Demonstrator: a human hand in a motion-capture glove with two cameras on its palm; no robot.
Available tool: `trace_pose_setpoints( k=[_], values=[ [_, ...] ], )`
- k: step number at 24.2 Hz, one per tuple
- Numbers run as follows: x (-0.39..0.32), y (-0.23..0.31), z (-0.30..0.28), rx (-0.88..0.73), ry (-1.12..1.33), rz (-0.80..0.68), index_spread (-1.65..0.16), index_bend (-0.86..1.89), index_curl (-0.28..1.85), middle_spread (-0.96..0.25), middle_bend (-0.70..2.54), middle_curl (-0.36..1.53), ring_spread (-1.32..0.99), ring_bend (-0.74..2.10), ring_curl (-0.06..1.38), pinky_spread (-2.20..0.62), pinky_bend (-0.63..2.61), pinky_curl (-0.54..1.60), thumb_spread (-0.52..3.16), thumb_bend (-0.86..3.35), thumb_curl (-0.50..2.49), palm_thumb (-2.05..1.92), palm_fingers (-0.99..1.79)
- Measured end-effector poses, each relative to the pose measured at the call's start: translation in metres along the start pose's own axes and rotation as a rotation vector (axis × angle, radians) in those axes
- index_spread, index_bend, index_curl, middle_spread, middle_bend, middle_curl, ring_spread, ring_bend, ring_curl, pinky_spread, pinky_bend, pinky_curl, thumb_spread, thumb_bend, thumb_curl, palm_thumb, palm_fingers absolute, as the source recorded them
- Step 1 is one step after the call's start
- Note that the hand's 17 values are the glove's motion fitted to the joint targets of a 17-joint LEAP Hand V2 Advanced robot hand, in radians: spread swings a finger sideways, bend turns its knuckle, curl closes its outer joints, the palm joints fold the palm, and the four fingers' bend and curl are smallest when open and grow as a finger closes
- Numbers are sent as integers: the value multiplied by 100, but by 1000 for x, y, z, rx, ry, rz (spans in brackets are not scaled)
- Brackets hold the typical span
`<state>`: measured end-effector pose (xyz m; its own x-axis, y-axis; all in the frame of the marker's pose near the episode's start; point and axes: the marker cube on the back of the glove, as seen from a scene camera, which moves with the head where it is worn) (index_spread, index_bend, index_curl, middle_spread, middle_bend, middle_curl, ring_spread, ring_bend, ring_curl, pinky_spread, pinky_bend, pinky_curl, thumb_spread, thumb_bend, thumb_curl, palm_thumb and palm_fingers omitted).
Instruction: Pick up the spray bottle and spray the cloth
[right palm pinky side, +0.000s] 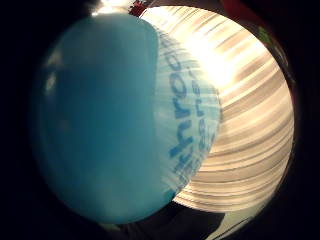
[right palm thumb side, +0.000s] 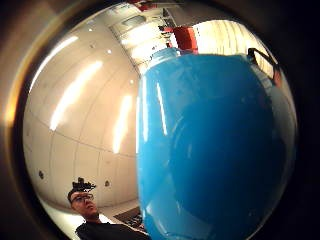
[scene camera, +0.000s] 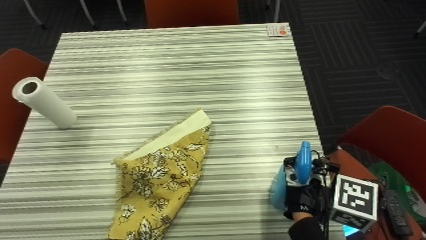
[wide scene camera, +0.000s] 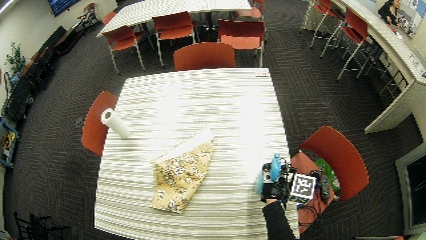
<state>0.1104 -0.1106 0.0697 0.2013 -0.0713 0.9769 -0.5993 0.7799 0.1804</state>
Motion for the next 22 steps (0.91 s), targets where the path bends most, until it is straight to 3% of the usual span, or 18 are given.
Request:
trace_pose_setpoints(
  k=[9,14,22],
  values=[
    [4,-11,1,16,20,28,-11,76,56,-3,65,53,-6,36,38,14,5,7,94,7,67,120,67],
    [-42,-13,-10,29,11,60,-11,76,57,-3,66,53,-7,38,40,14,5,6,92,5,68,121,68],
    [-113,-10,-32,51,1,-22,-10,76,58,-3,67,54,-6,39,41,14,7,5,87,2,70,122,67]
  ],
)
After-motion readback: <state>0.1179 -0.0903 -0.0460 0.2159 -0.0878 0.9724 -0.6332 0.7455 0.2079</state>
